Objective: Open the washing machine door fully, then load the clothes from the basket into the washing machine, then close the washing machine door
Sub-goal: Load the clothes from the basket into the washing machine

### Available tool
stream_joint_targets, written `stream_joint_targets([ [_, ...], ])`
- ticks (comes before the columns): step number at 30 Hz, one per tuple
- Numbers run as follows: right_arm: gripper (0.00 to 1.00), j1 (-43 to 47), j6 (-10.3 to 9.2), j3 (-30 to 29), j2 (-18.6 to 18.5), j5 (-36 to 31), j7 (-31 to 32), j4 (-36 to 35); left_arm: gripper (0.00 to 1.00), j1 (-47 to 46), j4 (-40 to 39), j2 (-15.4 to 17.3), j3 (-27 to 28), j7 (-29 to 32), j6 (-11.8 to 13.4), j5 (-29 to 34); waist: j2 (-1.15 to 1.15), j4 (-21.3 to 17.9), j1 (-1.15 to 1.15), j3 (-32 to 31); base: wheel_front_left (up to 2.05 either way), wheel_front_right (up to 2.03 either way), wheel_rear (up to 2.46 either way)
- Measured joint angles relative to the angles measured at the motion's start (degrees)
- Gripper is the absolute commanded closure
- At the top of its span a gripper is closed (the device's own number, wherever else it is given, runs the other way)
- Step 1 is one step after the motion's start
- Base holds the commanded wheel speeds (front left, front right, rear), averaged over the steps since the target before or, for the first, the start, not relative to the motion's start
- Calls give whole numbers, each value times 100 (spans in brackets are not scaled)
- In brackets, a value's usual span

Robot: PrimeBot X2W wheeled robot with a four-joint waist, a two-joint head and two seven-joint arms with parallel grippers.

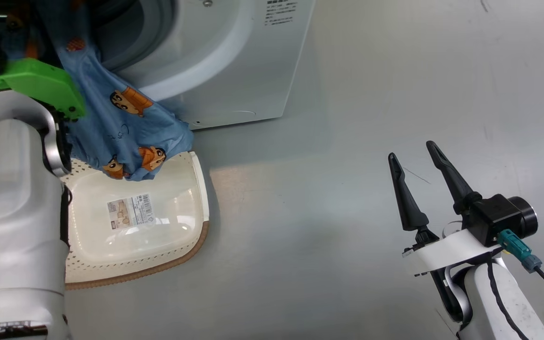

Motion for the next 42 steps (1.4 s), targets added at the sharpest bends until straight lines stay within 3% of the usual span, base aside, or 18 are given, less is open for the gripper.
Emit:
stream_joint_targets([
  [14, 0, 4, 0, -137, -126, -48, 0, -20, 0, 1673, -646, -278, -197, -394, -151, -104, 0, 549, 0, -8, 0, 0, 0],
  [21, 0, 3, 0, -144, -137, -96, 0, -38, 0, 2443, -1022, -319, -335, -422, -320, -208, 0, 591, 0, 38, 0, 0, 0],
  [29, 0, 4, 0, -199, -140, -103, 0, -86, 0, 3186, -1536, -332, -269, -446, -345, -485, 0, 572, 0, 96, 0, 0, 0],
  [42, 0, 13, 0, -218, -134, -103, 0, -98, 0, 3703, -2308, -343, -242, -428, -400, -817, 0, 542, 0, 153, 0, 0, 0],
])
